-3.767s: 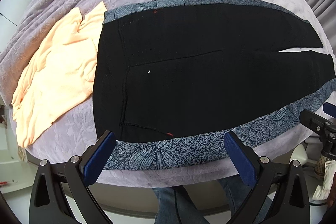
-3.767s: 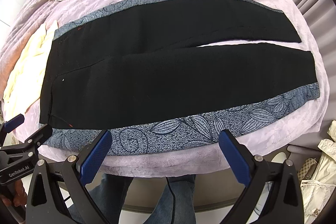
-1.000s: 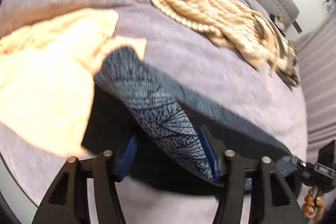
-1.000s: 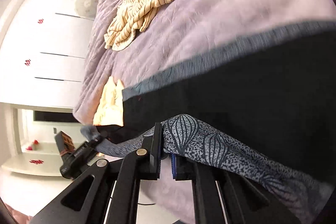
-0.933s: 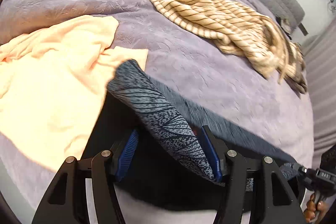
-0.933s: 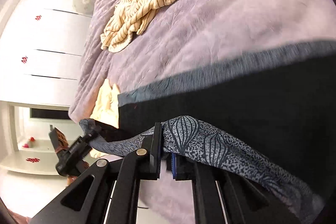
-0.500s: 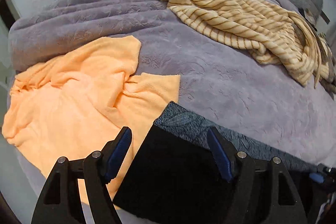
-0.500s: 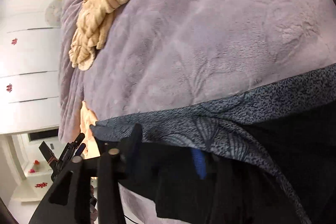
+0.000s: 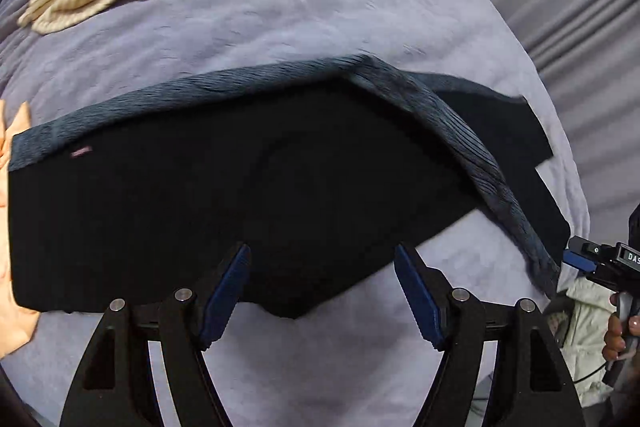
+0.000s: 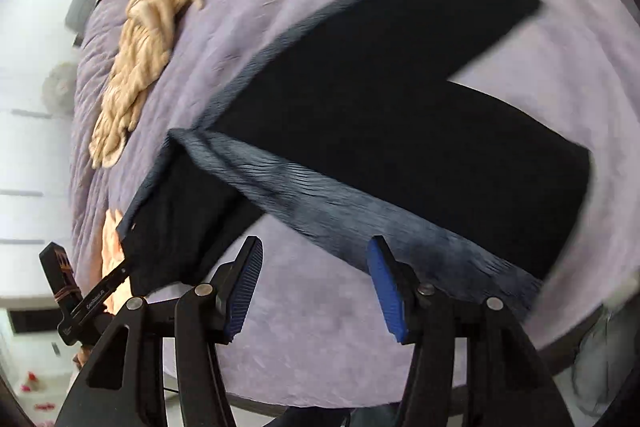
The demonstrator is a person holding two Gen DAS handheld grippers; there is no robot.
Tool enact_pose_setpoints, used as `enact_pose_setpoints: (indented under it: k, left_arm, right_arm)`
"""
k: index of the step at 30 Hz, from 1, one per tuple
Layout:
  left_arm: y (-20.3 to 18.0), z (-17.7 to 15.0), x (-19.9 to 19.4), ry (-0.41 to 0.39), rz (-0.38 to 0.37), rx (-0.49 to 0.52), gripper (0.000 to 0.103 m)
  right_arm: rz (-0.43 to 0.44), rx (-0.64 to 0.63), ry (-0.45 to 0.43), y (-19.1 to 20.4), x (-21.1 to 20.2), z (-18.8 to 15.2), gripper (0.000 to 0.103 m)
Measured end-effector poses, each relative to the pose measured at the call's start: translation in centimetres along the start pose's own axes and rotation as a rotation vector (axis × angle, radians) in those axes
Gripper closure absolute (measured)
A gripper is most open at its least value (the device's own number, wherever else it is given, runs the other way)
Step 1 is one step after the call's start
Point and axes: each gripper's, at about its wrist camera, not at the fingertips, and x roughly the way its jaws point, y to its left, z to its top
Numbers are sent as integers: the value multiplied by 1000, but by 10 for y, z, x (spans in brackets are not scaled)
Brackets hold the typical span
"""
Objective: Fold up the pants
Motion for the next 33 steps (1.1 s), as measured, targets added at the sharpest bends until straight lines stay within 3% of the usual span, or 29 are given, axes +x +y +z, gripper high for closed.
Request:
enact_pose_setpoints:
  k: [3, 6, 10, 14, 15, 16, 17, 19, 24, 27, 30, 32, 33]
  left_arm:
    - [-51, 3, 18, 27, -30, 69, 28]
    - [-84, 10, 44, 79, -75, 48, 28]
    - [-120, 16, 81, 150, -174, -38, 28]
    - [-157, 20, 104, 173, -191, -45, 28]
    - [-162, 22, 106, 179, -193, -44, 28]
    - [-168, 25, 108, 184, -196, -46, 28]
    - [-173, 28, 109, 185, -202, -44, 28]
    - [-185, 38, 105, 183, -207, -35, 28]
    - [-207, 80, 82, 101, -239, 17, 28]
    - [-217, 124, 75, 10, -210, 21, 28]
    - [-219, 172, 73, -75, -178, -9, 28]
    - [-218, 194, 72, -114, -153, -30, 28]
    - [-215, 204, 69, -135, -134, -45, 28]
  right_arm:
    - [-43, 111, -56, -68, -25, -17, 44]
    - [-33, 174, -55, -119, -32, -17, 44]
    - [122, 214, 19, -169, -22, -5, 44]
    - [317, 232, 122, -168, 14, 6, 45]
    - [356, 241, 158, -169, 25, 9, 53]
    - [375, 246, 191, -163, 37, 8, 73]
    - [394, 254, 229, -161, 44, 8, 81]
    - [441, 272, 269, -161, 49, 10, 87]
    - [660, 325, 163, -152, 7, 36, 88]
    - [752, 355, 78, -146, -10, 79, 88]
    - [762, 389, 9, -143, -11, 127, 84]
    - [719, 400, -29, -138, -9, 162, 82]
    - [673, 388, -41, -133, -9, 179, 73]
